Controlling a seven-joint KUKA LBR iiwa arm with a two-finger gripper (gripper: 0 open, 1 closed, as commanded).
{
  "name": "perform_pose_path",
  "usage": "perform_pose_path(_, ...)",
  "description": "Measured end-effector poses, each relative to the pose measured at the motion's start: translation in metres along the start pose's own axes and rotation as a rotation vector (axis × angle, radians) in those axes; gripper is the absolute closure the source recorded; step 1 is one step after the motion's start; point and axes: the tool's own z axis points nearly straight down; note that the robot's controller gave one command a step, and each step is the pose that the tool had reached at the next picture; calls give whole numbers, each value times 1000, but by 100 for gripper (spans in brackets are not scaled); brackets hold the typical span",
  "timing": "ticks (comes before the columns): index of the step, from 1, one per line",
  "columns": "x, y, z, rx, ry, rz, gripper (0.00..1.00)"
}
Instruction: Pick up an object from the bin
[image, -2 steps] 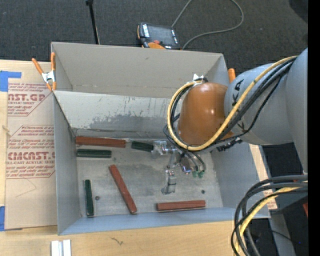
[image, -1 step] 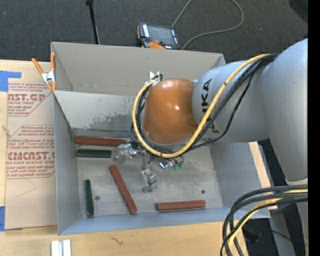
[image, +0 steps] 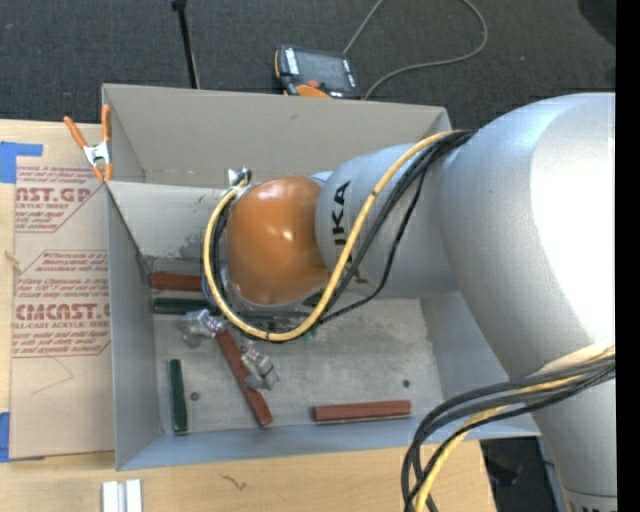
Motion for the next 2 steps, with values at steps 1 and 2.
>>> perform_pose_path(1, 38, -62, -52, 3, -4, 215, 0)
perform_pose_path(2, -5, -19, -46, 1, -3, -288, 0)
